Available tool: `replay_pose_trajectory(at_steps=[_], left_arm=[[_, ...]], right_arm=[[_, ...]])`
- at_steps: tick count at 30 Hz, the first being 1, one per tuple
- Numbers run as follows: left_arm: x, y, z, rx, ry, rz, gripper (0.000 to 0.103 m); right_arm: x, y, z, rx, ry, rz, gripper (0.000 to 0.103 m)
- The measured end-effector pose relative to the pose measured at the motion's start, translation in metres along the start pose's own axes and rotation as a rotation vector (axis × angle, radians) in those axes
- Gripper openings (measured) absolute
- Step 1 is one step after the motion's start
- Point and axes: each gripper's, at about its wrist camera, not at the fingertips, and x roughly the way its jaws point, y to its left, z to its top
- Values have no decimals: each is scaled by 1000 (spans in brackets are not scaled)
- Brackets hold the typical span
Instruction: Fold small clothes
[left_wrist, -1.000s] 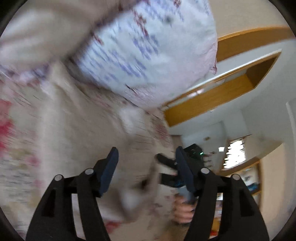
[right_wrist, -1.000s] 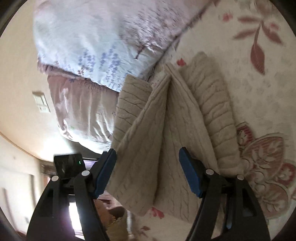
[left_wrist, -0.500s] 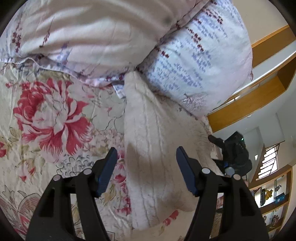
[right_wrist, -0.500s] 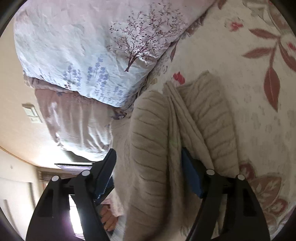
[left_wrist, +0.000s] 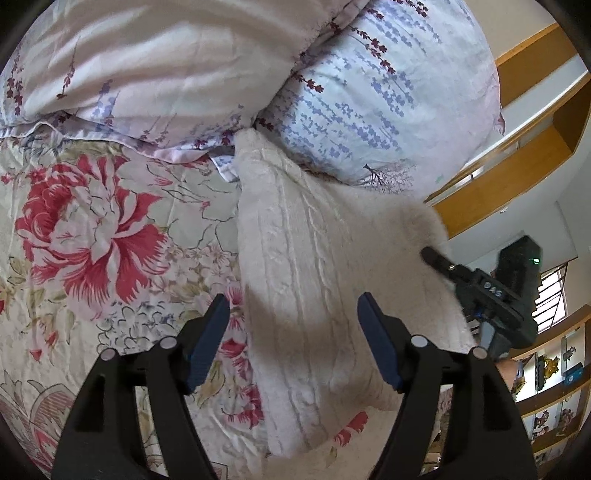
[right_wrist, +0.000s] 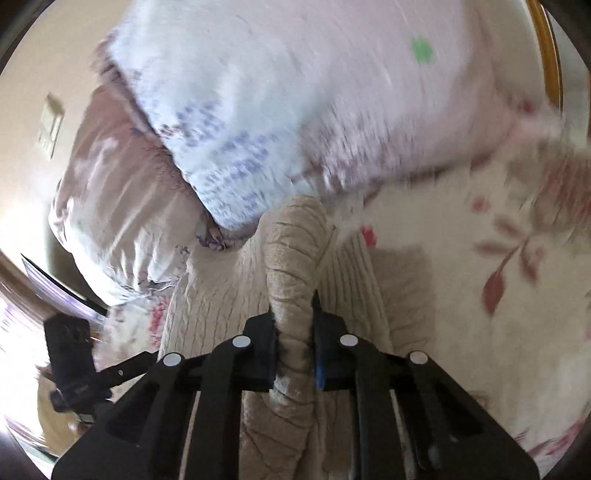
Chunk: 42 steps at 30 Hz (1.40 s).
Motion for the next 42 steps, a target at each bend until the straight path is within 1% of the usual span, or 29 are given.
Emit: replay_pose_trajectory(at_steps=[2, 5, 9, 11, 13, 15, 16, 17, 18, 20, 22, 26, 30, 31, 33, 34, 35, 36, 37, 38, 39, 40, 42], left_arm=[[1, -2, -2, 2, 7, -7, 71], [4, -6, -5, 10, 21, -16, 71], [10, -11, -8, 25, 32, -24, 71], [13, -14, -10, 32, 37, -28, 71], [15, -15, -12, 34, 44, -29, 71], [16, -17, -14, 31, 55, -31, 71], [16, -18, -14, 29, 58, -35, 71], [14, -19, -15, 27, 59, -38, 71], [11, -19, -16, 27, 58, -41, 70], [6, -19, -17, 24, 58, -43, 70], [1, -19, -18, 17, 63, -57, 70], [-3, -21, -25, 10, 68, -72, 70], [-3, -23, -33, 13, 76, -70, 68], [-3, -23, -35, 12, 78, -67, 68], [-3, -23, -39, 8, 82, -63, 63], [-3, -23, -40, 7, 84, -60, 62], [-3, -23, -42, 6, 86, -57, 60], [-3, -23, -43, 3, 89, -54, 55], [-2, -23, -44, -1, 94, -56, 53], [-2, -23, -45, -5, 100, -58, 44], [0, -23, -46, -9, 111, -64, 34], [0, -23, -47, -10, 116, -66, 31], [-2, -24, -48, -5, 112, -67, 20]], right_arm=[[-10, 0, 1, -22, -26, -29, 15], [-22, -6, 5, -20, -55, -49, 15], [-29, -19, 7, 7, -57, -71, 15], [-22, -29, 6, 29, -41, -87, 15], [-2, -37, 3, 54, 19, -118, 15], [11, -47, 1, 88, 79, -139, 18], [9, -53, 0, 119, 77, -134, 23], [2, -57, -2, 143, 65, -125, 29], [-5, -60, -3, 162, 55, -119, 33], [-27, -64, -11, 194, 29, -92, 52], [-45, -65, -22, 202, 24, -58, 53], [-65, -63, -44, 224, 54, 30, 53], [-71, -54, -65, 199, 90, 30, 53], [-72, -51, -69, 194, 94, 35, 53], [-73, -48, -75, 180, 94, 33, 50], [-72, -46, -78, 164, 93, 29, 44], [-72, -44, -79, 155, 92, 26, 36], [-72, -44, -80, 147, 92, 23, 32], [-71, -43, -81, 134, 93, 23, 19], [-71, -42, -82, 126, 90, 18, 12], [-74, -39, -82, 112, 70, 7, 12], [-77, -37, -81, 100, 52, 2, 11], [-93, -27, -77, 57, -31, -5, 9]])
